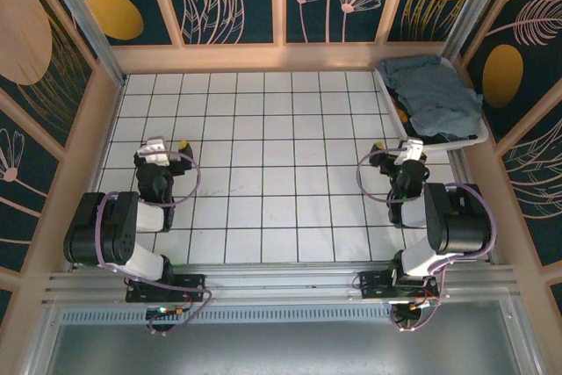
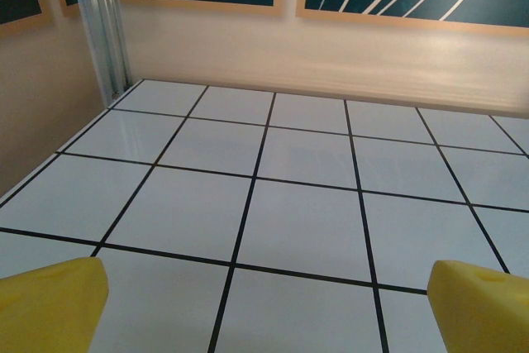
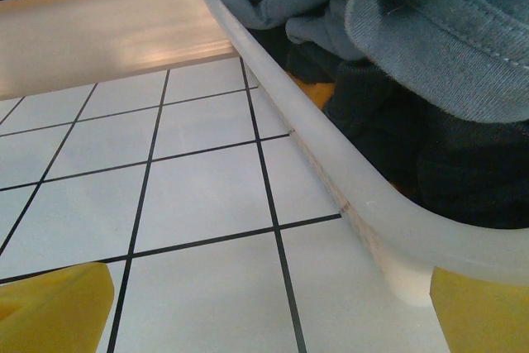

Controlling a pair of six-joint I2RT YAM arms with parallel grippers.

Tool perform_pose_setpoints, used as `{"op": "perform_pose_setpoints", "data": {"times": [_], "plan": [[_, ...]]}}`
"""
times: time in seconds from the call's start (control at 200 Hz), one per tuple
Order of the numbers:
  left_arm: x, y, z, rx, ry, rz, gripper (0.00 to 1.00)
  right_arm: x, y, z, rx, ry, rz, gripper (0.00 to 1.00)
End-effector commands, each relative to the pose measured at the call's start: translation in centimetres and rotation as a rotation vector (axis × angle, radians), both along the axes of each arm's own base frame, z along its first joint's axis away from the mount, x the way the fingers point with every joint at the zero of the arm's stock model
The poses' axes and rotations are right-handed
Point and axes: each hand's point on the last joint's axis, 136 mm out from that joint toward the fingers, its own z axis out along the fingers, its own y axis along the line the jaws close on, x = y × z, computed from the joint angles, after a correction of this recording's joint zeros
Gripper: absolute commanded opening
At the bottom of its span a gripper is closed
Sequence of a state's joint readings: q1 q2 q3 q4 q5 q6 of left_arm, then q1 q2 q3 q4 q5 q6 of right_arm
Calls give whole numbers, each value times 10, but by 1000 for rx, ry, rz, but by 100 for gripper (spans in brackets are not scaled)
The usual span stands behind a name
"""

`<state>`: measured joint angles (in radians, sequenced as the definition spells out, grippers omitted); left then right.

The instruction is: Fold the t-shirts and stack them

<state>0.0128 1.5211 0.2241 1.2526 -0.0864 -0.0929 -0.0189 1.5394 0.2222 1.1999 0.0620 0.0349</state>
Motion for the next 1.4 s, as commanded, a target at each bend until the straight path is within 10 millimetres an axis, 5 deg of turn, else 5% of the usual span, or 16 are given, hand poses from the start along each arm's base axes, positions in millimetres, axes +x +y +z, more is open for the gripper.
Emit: {"op": "perform_pose_setpoints", "data": {"times": [0.0, 0.14, 0.23, 0.295, 0.395, 0.485, 0.621, 0.751, 0.986, 1.111, 1.186, 1.261, 1.391], "plan": [[4, -4, 10, 15, -28, -16, 99, 3, 0, 18, -7, -70, 3, 99], [7, 7, 35, 9, -10, 50, 99, 10, -5, 47, -65, -43, -110, 99], [9, 15, 95, -45, -125, 114, 99, 15, -6, 133, 58, -202, -198, 99], [13, 35, 134, -249, -180, 257, 99, 31, 4, 182, 242, -133, -130, 99], [19, 56, 147, -595, -23, 502, 99, 45, -26, 199, 399, 11, -282, 99], [61, 24, 176, -695, -7, 293, 99, 62, -49, 218, 395, 83, -384, 99], [104, -27, 196, -742, 92, 87, 99, 89, -74, 222, 352, 200, -464, 96], [118, -93, 210, -661, 178, -87, 99, 106, -100, 197, 360, 343, -495, 93], [96, -211, 181, -612, 343, -365, 87, 108, -119, 107, 420, 628, -523, 84], [81, -248, 163, -630, 404, -439, 75, 110, -113, 83, 464, 659, -511, 65], [77, -258, 161, -630, 422, -457, 65, 112, -113, 94, 481, 611, -509, 33], [76, -260, 167, -609, 417, -458, 56, 114, -112, 127, 482, 498, -497, 0], [78, -251, 184, -561, 380, -422, 49, 112, -103, 200, 469, 288, -431, 0]]}}
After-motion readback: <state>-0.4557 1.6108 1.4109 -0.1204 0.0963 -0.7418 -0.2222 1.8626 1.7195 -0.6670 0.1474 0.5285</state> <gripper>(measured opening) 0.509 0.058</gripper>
